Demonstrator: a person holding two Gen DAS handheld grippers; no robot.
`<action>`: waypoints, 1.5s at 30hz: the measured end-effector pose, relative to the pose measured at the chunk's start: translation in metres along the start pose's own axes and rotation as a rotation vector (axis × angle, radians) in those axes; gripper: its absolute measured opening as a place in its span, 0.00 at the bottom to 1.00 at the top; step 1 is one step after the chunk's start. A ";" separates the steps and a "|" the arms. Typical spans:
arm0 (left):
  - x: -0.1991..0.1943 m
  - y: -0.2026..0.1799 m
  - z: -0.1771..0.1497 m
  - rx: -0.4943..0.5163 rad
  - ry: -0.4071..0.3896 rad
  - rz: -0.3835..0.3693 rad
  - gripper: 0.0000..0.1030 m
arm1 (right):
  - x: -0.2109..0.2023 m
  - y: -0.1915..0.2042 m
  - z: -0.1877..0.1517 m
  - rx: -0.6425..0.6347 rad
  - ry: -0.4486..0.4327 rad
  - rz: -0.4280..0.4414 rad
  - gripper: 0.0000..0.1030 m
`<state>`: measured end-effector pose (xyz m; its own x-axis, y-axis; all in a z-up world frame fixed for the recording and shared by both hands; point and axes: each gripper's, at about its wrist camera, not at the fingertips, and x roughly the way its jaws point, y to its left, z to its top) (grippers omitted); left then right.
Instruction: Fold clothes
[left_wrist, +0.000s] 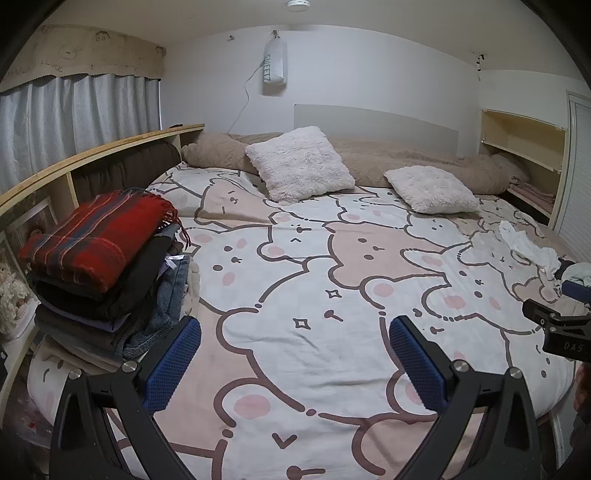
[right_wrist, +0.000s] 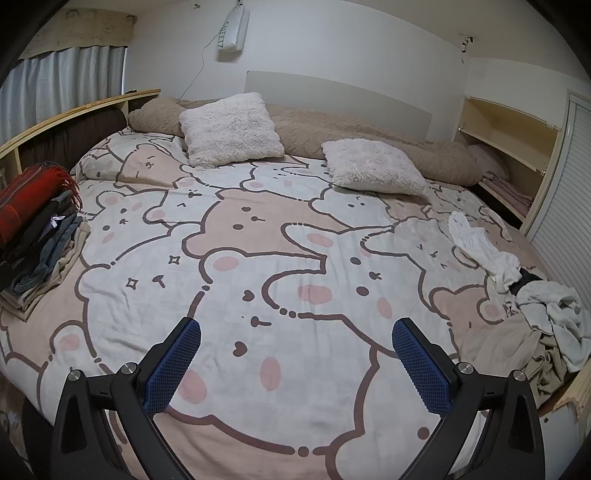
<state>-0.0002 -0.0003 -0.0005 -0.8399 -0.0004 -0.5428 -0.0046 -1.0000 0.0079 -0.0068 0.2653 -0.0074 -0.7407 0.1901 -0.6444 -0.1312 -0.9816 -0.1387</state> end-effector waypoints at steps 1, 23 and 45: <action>0.000 0.000 0.000 0.000 0.000 0.000 1.00 | 0.000 0.000 0.000 0.000 0.000 0.000 1.00; 0.005 0.001 -0.007 0.001 0.007 0.003 1.00 | 0.001 0.007 -0.001 -0.014 0.009 0.000 1.00; 0.007 0.005 -0.005 0.000 0.020 0.009 1.00 | 0.006 0.011 0.000 -0.026 0.026 -0.003 1.00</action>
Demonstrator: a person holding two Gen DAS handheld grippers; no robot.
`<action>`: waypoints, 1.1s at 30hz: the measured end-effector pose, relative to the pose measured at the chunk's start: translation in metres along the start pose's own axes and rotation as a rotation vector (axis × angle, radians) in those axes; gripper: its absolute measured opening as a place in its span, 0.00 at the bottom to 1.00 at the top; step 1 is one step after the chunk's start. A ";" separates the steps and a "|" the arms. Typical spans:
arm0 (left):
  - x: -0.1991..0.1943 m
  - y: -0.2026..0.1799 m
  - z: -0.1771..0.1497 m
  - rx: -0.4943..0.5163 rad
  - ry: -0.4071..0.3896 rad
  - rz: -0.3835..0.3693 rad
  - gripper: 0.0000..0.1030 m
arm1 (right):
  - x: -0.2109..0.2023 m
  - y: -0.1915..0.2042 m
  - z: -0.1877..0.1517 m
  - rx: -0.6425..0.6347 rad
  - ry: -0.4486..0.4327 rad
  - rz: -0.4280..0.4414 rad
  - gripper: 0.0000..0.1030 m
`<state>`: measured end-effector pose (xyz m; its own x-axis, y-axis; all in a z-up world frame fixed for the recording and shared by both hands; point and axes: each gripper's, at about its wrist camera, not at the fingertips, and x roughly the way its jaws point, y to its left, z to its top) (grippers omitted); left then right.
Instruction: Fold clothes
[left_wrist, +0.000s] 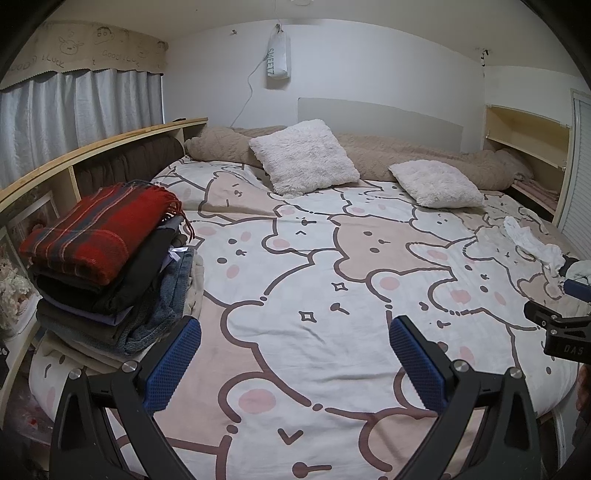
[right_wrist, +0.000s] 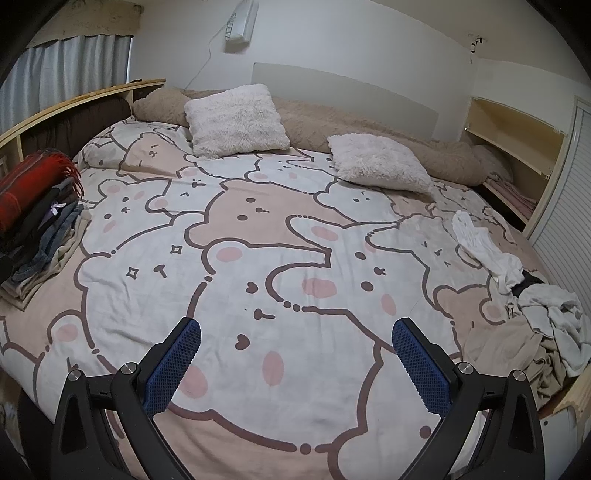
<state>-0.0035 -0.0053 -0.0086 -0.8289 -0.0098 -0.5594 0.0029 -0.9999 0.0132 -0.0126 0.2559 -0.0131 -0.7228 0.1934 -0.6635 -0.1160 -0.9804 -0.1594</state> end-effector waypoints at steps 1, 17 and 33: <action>0.000 0.000 0.000 -0.001 0.000 0.001 1.00 | 0.000 0.000 -0.001 -0.001 0.000 0.000 1.00; 0.000 -0.001 0.002 -0.004 0.001 -0.018 1.00 | 0.003 -0.002 -0.001 -0.006 0.010 0.001 1.00; 0.001 -0.002 0.001 -0.008 -0.003 -0.034 1.00 | 0.009 -0.003 -0.001 -0.010 0.021 0.014 1.00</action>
<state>-0.0048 -0.0031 -0.0083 -0.8304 0.0238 -0.5566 -0.0207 -0.9997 -0.0119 -0.0181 0.2609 -0.0188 -0.7096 0.1807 -0.6810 -0.0992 -0.9825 -0.1574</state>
